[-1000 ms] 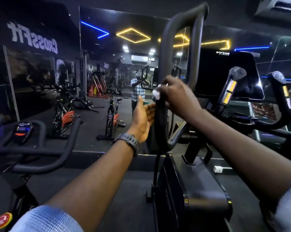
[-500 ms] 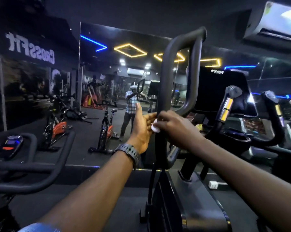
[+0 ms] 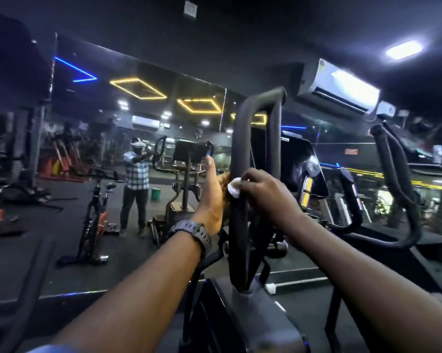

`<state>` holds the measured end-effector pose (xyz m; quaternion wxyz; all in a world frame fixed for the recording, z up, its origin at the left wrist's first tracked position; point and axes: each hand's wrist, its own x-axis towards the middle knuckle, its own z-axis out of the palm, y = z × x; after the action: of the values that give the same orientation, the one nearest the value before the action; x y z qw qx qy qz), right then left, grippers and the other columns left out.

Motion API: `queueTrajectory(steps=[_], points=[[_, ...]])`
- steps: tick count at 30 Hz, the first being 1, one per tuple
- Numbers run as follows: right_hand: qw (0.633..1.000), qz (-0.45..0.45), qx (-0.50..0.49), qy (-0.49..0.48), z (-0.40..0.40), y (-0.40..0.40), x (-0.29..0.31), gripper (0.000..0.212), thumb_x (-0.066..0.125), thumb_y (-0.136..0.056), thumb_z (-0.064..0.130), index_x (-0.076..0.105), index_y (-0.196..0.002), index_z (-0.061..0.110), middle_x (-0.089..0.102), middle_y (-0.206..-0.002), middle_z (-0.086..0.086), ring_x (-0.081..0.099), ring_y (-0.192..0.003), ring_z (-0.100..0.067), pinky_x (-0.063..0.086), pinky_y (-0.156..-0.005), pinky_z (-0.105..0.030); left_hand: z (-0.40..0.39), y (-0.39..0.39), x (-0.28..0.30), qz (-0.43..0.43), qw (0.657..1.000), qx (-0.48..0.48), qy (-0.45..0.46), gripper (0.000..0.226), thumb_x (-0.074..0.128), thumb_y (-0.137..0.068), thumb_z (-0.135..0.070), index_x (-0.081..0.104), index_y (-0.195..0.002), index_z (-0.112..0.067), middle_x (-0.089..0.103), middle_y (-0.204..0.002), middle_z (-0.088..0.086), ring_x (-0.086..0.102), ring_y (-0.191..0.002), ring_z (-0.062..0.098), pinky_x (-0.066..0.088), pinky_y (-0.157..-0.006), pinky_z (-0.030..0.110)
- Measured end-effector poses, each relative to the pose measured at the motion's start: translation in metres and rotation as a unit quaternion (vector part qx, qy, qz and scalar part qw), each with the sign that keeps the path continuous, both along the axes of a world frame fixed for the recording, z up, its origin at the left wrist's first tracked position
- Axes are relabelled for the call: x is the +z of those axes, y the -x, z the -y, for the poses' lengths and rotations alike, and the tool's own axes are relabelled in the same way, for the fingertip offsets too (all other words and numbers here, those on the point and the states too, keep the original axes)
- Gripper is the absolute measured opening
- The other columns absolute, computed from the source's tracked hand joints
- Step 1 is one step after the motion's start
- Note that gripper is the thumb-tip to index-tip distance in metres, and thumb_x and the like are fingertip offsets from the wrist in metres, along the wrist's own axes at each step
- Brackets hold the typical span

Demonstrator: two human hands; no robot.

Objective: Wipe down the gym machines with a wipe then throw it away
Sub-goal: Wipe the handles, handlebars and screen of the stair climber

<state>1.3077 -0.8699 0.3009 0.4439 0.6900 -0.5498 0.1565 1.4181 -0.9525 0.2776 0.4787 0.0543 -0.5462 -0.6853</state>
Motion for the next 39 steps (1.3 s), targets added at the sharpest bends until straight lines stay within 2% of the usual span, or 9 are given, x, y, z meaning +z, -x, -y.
queueTrajectory(steps=[4,7,12,18,23,26,30,33,39], points=[[0.991,0.085,-0.073,0.077,0.012,-0.010,0.060,0.013,0.064,-0.085,0.018,0.072,-0.095,0.020,0.053,-0.093,-0.003,0.060,-0.084,-0.027,0.043,-0.065,-0.031,-0.001,-0.002,0.004,0.015,1.000,0.005,0.009,0.087,0.012,-0.092,-0.076,0.073,-0.098,-0.014,0.077,-0.095,0.007,0.073,-0.092,0.020,0.055,-0.073,0.029],[0.990,0.091,-0.080,0.069,0.016,-0.020,0.066,0.021,0.066,-0.081,0.011,0.073,-0.099,0.021,0.051,-0.091,-0.003,0.062,-0.083,-0.028,0.052,-0.068,-0.036,0.002,-0.008,0.003,0.020,1.000,-0.008,0.014,0.091,0.012,-0.089,-0.080,0.072,-0.105,-0.014,0.076,-0.102,0.007,0.071,-0.100,0.022,0.053,-0.082,0.033],[0.993,0.004,-0.113,0.012,0.012,-0.037,0.073,0.027,0.053,-0.091,0.031,0.069,-0.110,0.020,0.050,-0.100,-0.006,0.059,-0.094,-0.029,0.048,-0.067,-0.037,0.013,-0.009,0.017,0.006,0.999,-0.042,0.030,0.082,0.011,-0.093,-0.074,0.070,-0.096,-0.017,0.078,-0.088,-0.003,0.073,-0.084,0.008,0.053,-0.069,0.021],[0.980,0.062,-0.158,0.104,0.047,-0.025,0.151,0.015,0.067,-0.083,0.012,0.072,-0.097,0.016,0.049,-0.092,-0.005,0.063,-0.084,-0.034,0.042,-0.065,-0.032,0.023,-0.011,0.038,0.006,0.998,-0.050,0.038,0.087,0.013,-0.091,-0.077,0.071,-0.097,-0.013,0.076,-0.093,0.005,0.071,-0.085,0.015,0.055,-0.065,0.025],[0.982,0.074,-0.155,0.072,0.034,-0.030,0.112,0.033,0.072,-0.076,0.007,0.072,-0.108,0.018,0.059,-0.105,-0.010,0.064,-0.091,-0.035,0.052,-0.078,-0.040,0.022,-0.012,0.045,-0.005,0.997,-0.058,0.057,0.089,0.007,-0.093,-0.074,0.072,-0.098,-0.014,0.076,-0.090,0.001,0.071,-0.080,0.010,0.051,-0.072,0.027],[0.987,0.076,-0.139,0.039,0.022,-0.030,0.082,0.039,0.073,-0.073,0.006,0.073,-0.108,0.023,0.056,-0.101,-0.004,0.064,-0.088,-0.031,0.053,-0.076,-0.034,0.020,-0.014,0.048,-0.014,0.997,-0.064,0.052,0.094,0.007,-0.092,-0.075,0.072,-0.104,-0.008,0.075,-0.102,0.010,0.070,-0.089,0.015,0.053,-0.080,0.030],[0.986,0.100,-0.126,0.033,0.013,-0.031,0.049,0.030,0.071,-0.077,0.012,0.073,-0.102,0.029,0.053,-0.095,-0.001,0.063,-0.079,-0.030,0.053,-0.067,-0.035,0.017,-0.019,0.043,-0.020,0.996,-0.073,0.047,0.088,0.008,-0.094,-0.072,0.071,-0.087,-0.011,0.075,-0.077,0.004,0.071,-0.069,0.010,0.058,-0.066,0.024],[0.987,0.107,-0.121,0.016,0.011,-0.032,0.029,0.029,0.070,-0.077,0.012,0.071,-0.098,0.033,0.052,-0.095,0.001,0.064,-0.078,-0.028,0.055,-0.065,-0.040,0.014,-0.024,0.039,-0.011,0.996,-0.078,0.050,0.083,0.008,-0.094,-0.072,0.068,-0.087,-0.015,0.076,-0.076,-0.001,0.072,-0.068,0.008,0.058,-0.059,0.021],[0.982,0.132,-0.135,-0.004,-0.005,-0.043,-0.007,0.027,0.066,-0.080,0.013,0.071,-0.097,0.034,0.052,-0.095,0.000,0.062,-0.077,-0.032,0.053,-0.063,-0.040,0.005,-0.035,0.021,0.031,0.995,-0.041,0.080,0.073,0.006,-0.096,-0.070,0.062,-0.091,-0.023,0.074,-0.072,-0.014,0.070,-0.072,-0.004,0.051,-0.067,0.016]])
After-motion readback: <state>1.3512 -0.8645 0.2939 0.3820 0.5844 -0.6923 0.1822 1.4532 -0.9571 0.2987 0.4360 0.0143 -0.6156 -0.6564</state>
